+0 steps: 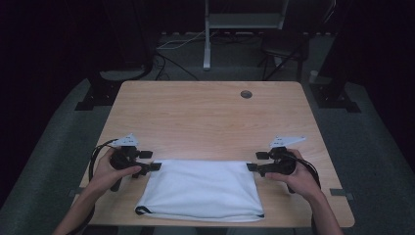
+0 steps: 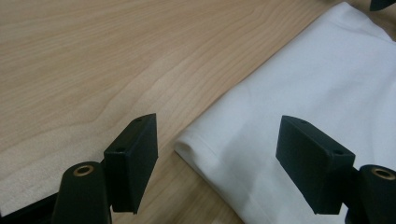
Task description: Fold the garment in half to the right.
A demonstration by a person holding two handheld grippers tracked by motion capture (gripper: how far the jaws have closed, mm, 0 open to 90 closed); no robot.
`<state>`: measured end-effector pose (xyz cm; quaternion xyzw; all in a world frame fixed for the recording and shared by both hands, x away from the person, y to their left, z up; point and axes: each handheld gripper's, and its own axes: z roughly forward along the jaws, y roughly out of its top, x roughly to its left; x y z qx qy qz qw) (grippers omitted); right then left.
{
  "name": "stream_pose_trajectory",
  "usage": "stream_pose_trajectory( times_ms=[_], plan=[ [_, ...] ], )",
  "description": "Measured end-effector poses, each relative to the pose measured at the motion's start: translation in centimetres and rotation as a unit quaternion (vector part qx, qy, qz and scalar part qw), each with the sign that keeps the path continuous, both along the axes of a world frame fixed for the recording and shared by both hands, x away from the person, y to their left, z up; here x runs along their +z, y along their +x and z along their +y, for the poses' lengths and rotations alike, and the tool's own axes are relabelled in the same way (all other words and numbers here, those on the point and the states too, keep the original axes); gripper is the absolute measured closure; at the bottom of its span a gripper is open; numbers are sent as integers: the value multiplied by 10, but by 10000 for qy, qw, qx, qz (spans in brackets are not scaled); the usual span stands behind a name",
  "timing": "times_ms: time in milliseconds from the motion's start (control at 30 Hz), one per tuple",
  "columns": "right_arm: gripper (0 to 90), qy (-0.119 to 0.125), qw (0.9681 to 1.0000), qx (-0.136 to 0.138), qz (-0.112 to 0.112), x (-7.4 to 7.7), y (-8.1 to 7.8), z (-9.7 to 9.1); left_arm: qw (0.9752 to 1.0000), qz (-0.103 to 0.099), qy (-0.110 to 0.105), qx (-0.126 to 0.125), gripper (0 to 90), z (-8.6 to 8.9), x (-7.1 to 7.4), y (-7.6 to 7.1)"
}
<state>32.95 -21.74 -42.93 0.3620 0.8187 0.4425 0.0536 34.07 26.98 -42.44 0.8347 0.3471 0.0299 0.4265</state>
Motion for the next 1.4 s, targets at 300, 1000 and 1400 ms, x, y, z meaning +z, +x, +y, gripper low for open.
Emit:
stream_pose_trajectory(
  times_ms=[300,1000,1400],
  plan=[
    [340,7,10000,32,53,-4,1,1,9998,139,49,-133,293,-3,-5,0],
    [832,-393,9986,361,-58,-13,-1,25,9984,54,548,102,809,-24,-7,0],
    [835,-564,9980,-104,-258,-6,27,23,9975,94,392,573,833,-34,-8,35]
  ],
)
